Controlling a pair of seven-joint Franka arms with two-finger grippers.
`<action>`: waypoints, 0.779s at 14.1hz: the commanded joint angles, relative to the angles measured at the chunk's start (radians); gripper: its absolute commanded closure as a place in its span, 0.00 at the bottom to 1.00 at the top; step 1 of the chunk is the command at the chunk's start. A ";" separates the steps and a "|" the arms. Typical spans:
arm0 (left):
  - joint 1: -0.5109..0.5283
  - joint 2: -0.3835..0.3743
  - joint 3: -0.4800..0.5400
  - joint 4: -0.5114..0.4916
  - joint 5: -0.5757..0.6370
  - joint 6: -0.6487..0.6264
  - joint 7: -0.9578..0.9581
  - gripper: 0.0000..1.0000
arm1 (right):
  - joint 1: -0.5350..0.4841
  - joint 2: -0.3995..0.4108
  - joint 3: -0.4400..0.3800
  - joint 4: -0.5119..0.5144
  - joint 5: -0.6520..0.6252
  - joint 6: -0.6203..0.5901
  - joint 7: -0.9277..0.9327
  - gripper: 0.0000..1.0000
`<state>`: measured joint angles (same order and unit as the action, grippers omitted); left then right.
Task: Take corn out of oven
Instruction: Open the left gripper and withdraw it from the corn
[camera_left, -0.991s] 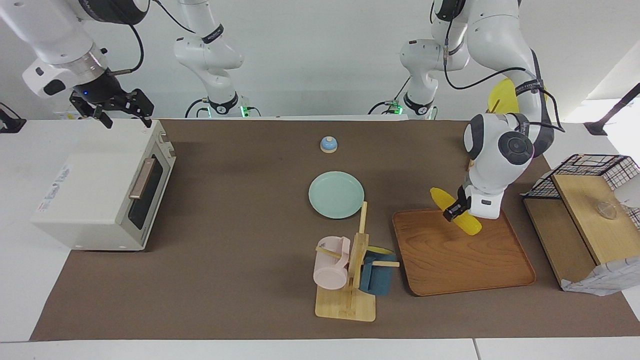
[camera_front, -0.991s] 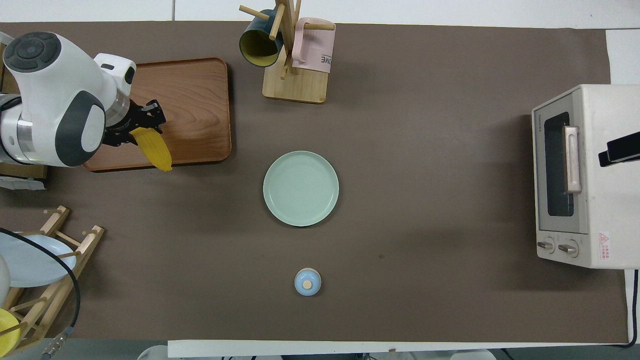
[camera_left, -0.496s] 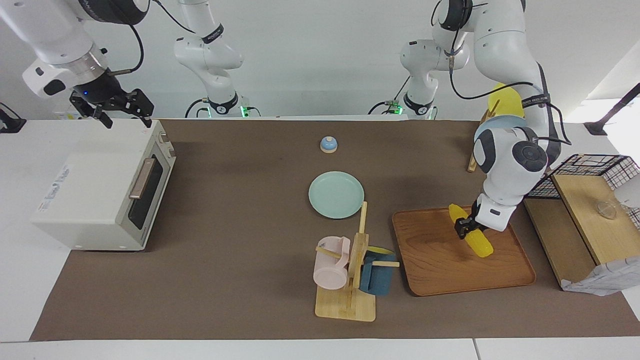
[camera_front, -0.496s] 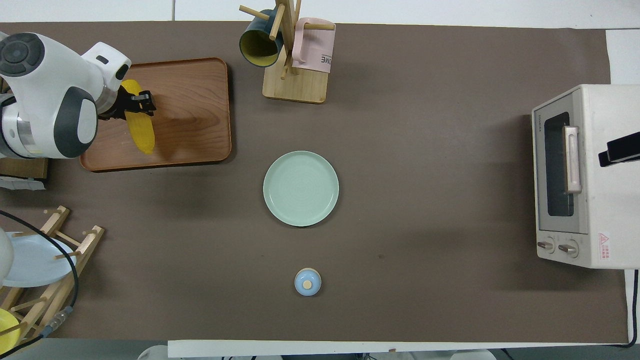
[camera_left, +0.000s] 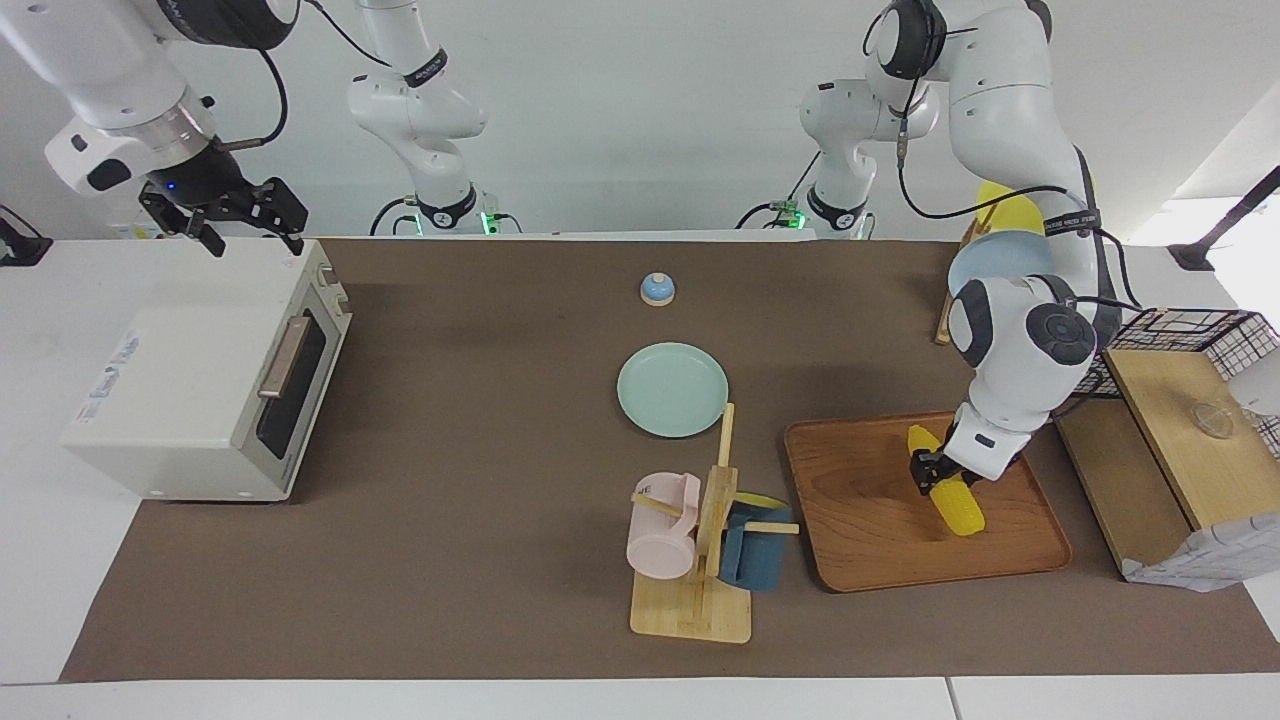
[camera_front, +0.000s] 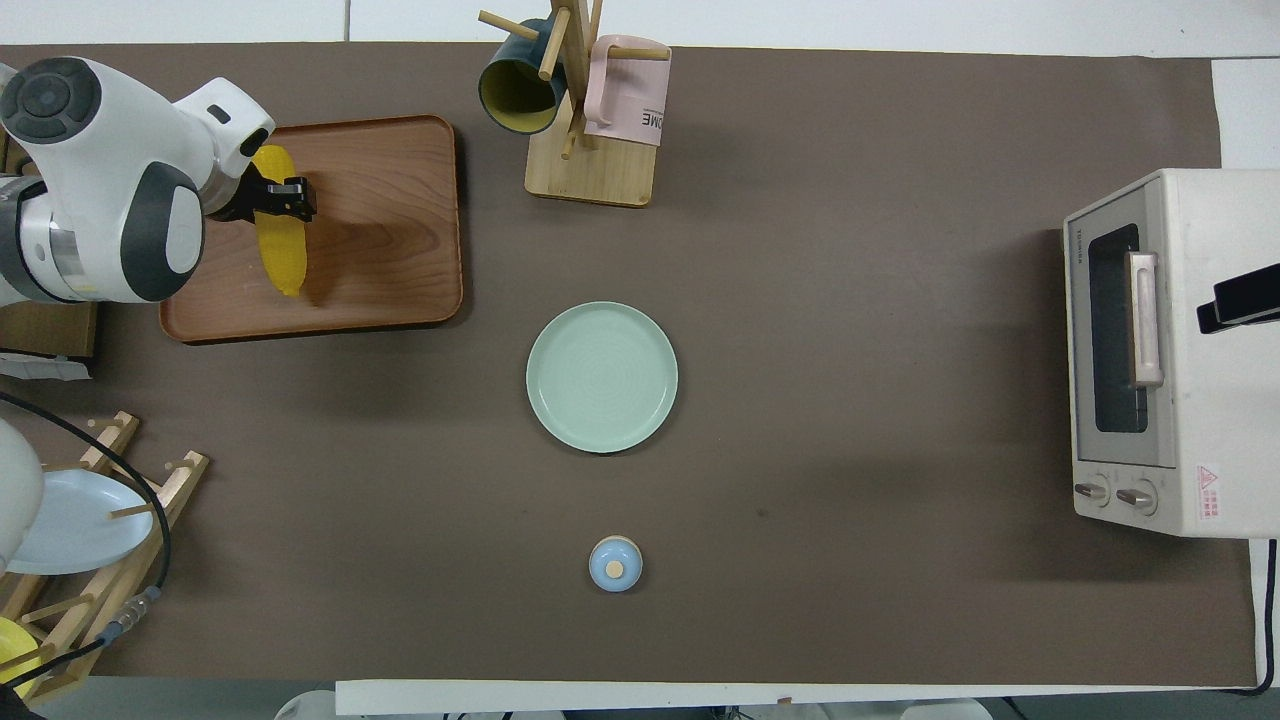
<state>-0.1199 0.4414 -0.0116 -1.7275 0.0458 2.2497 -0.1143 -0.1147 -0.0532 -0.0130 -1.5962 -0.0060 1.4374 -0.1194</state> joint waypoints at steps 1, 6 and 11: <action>0.003 -0.009 -0.004 -0.003 0.009 0.007 0.001 0.00 | -0.008 -0.020 0.007 -0.021 -0.003 -0.003 0.010 0.00; 0.013 -0.249 -0.004 -0.036 0.009 -0.377 -0.005 0.00 | -0.008 -0.019 0.007 -0.021 -0.003 -0.003 0.010 0.00; 0.012 -0.525 -0.005 0.014 -0.015 -0.764 -0.004 0.00 | -0.008 -0.019 0.007 -0.021 -0.003 -0.003 0.010 0.00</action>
<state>-0.1139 0.0040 -0.0164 -1.7121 0.0436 1.5646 -0.1200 -0.1147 -0.0538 -0.0130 -1.5962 -0.0060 1.4374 -0.1194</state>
